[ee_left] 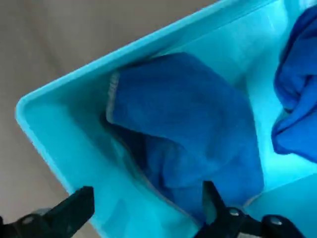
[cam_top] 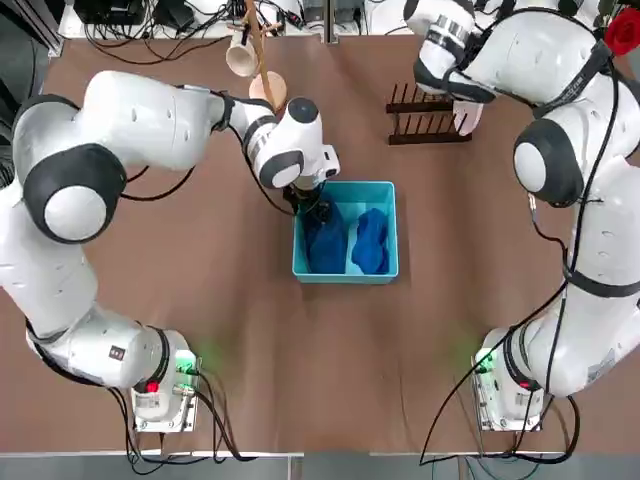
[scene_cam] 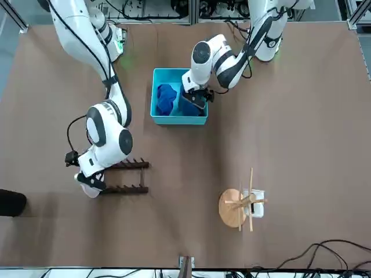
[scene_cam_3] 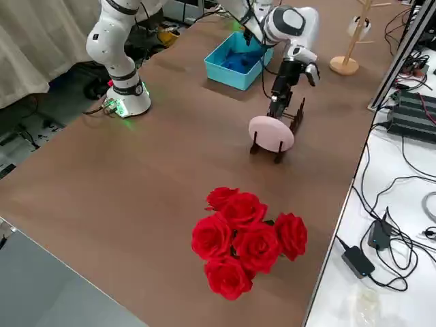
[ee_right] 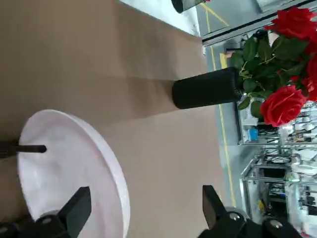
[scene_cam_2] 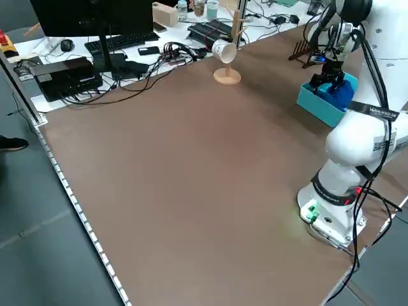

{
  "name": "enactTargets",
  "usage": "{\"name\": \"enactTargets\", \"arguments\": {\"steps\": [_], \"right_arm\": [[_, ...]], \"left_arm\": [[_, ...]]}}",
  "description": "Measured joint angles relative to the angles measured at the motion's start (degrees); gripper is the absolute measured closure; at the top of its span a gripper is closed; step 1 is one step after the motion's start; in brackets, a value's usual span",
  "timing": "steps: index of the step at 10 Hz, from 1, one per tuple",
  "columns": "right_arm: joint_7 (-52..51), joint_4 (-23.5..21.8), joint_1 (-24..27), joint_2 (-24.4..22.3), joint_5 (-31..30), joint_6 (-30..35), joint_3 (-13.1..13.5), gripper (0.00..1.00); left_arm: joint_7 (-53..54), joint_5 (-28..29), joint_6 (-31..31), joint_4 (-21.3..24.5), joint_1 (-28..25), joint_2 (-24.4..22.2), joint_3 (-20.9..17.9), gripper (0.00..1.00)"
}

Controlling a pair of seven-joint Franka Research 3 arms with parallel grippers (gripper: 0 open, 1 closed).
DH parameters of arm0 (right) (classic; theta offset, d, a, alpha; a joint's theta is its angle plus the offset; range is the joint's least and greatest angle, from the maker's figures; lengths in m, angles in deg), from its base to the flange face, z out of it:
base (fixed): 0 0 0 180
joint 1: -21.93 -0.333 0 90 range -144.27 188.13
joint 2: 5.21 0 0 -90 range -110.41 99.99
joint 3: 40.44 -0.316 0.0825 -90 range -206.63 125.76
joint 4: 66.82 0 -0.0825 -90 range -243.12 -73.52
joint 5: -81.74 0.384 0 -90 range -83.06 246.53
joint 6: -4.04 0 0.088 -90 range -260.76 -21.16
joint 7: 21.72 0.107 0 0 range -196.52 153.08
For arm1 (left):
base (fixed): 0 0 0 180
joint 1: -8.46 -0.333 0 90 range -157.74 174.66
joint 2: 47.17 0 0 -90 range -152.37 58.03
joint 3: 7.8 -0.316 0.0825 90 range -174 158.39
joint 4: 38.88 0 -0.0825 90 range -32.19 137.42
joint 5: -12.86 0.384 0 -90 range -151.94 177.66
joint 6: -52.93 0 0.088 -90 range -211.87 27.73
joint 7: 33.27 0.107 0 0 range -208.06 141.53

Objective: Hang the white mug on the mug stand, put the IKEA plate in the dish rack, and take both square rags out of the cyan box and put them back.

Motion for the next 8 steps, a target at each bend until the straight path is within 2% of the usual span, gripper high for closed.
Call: {"name": "enactTargets", "arguments": {"steps": [3,5,8], "right_arm": [[-0.1,2.2,1.0,-3.5,8.6,0.0,0.0,0.01],[0.0,3.5,1.2,-5.7,15.2,0.0,0.1,0.01],[-2.0,5.1,4.9,-12.5,27.5,0.8,0.3,0.01]], "left_arm": [[-0.2,0.6,-1.8,-1.6,0.2,2.1,0.0,0.04],[-0.4,1.5,-1.8,-4.0,1.3,4.5,0.0,0.08],[-2.0,4.0,-1.9,-7.2,1.8,12.3,-0.1,0.18]]}}
